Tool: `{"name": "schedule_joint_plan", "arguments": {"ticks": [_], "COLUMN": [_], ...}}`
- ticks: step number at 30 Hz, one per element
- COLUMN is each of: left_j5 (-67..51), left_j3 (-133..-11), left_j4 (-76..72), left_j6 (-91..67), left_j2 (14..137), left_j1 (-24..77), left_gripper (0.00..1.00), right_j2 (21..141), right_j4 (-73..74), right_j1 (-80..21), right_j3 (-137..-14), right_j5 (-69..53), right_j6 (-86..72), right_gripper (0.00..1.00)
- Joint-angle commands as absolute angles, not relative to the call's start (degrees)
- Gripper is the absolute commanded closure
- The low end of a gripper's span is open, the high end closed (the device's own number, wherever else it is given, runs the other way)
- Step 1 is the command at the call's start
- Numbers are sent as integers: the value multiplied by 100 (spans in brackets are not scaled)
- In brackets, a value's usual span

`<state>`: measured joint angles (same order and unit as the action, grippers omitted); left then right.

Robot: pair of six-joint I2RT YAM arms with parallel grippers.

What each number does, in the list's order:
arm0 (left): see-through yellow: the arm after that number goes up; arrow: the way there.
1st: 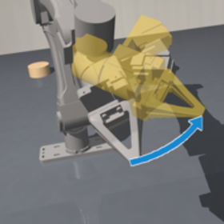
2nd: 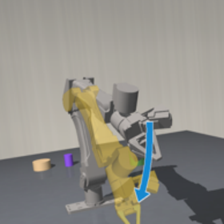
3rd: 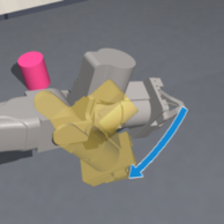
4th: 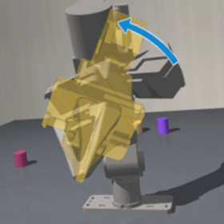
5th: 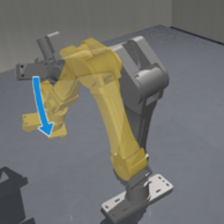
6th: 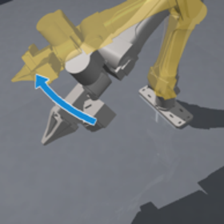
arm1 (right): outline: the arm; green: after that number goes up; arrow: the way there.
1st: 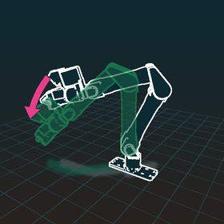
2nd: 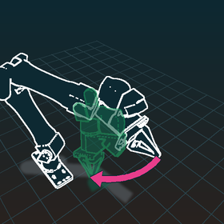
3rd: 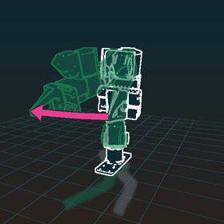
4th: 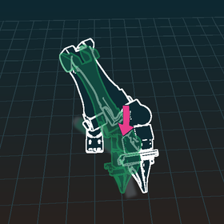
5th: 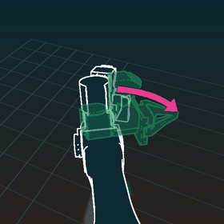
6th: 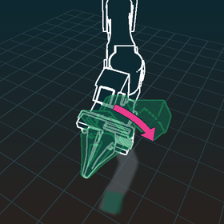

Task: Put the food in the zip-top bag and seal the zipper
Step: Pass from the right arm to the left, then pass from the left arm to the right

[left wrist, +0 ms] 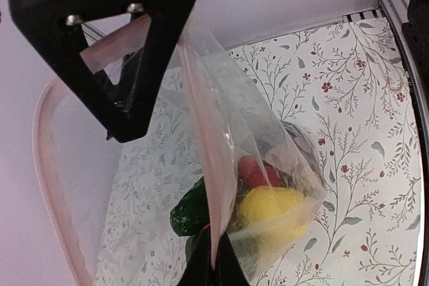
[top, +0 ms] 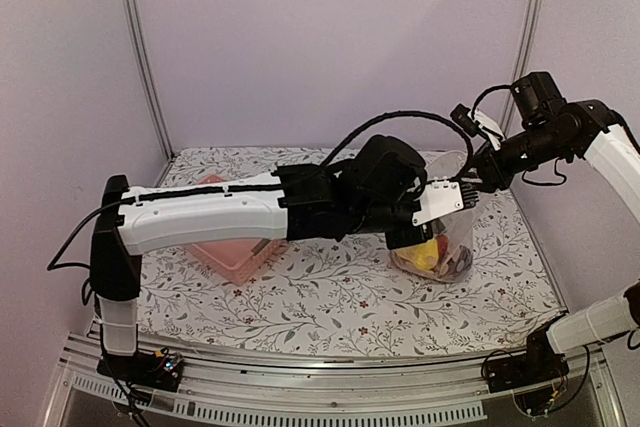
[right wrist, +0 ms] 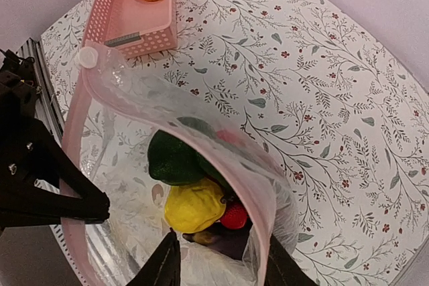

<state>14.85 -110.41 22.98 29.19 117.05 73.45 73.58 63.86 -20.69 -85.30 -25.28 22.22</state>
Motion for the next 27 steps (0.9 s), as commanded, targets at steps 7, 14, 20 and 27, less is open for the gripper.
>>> {"name": "schedule_joint_plan", "arguments": {"ticks": [7,14,20,27], "left_j5": [1691,1876,1719,1713], "left_j3": [-11108,-11119,-11083,-10790], "left_j4": [2391,2385,1704,1328], "left_j6": [3021,3094,2841,2302], "left_j2": [11486,11580,11474,10975], "left_j1": [7374,7369,7362,7421], "left_gripper": [100,100,93,45], "right_j2": [7003,7018,7236,7472], "right_j4": [6408,6257,6152,5930], "right_j1": [-2053,-1946,-1916,-1916], "right_j3": [-8455,-8526,-8727,-8781], "right_j5": [-1809,-1740,-1860,-1632], "right_j6": [2215,2113,2057,1976], "right_gripper": [55,99,100,100]}}
